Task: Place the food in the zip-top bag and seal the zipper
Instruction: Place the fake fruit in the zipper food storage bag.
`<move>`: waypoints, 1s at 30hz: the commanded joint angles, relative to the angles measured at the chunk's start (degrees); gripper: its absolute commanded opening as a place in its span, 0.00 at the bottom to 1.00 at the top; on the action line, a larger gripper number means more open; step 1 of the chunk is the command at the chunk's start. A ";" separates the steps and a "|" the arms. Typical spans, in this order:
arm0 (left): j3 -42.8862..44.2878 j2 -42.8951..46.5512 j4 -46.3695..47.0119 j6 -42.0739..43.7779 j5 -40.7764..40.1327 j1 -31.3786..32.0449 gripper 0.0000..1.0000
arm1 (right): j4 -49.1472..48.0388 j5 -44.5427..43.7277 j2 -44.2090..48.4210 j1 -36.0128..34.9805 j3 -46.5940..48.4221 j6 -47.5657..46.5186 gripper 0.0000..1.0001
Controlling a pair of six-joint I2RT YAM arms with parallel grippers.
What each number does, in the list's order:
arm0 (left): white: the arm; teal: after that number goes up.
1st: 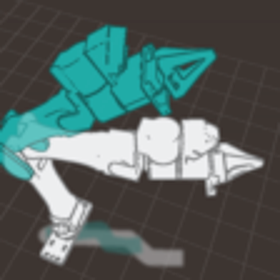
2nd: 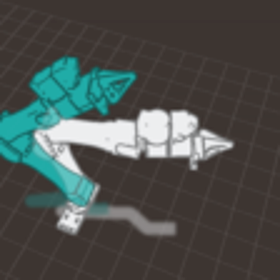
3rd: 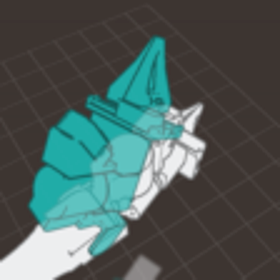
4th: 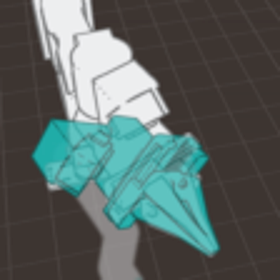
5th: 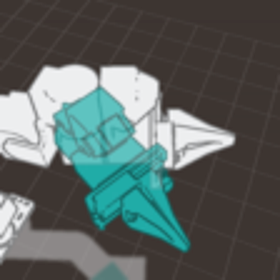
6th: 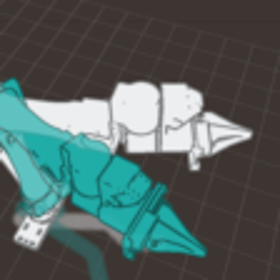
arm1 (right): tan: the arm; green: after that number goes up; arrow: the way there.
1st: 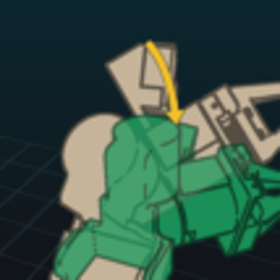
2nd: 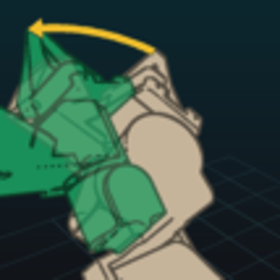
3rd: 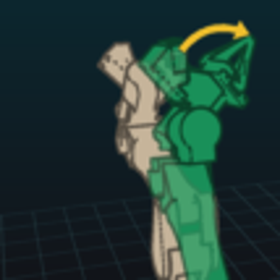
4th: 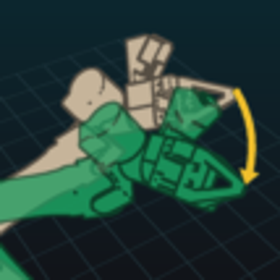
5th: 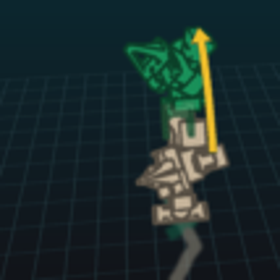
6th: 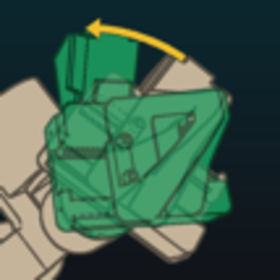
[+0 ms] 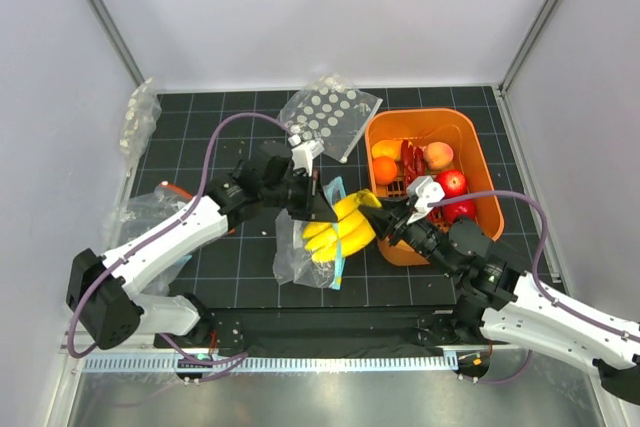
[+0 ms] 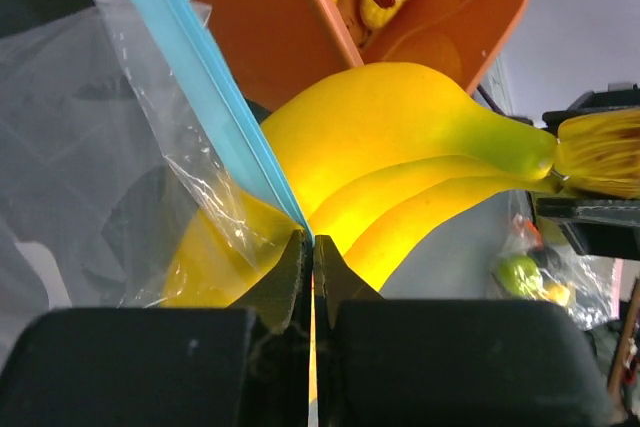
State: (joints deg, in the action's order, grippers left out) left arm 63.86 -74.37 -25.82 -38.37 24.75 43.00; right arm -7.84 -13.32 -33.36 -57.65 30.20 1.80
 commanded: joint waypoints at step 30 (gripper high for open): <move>-13.14 9.96 27.04 -1.09 11.44 3.58 0.00 | -17.21 1.73 1.45 1.49 -7.77 7.78 0.01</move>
State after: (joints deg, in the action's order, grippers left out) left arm 48.60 -62.65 -2.26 -38.81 32.93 45.91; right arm -21.04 -9.41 -36.05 -56.23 24.21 10.26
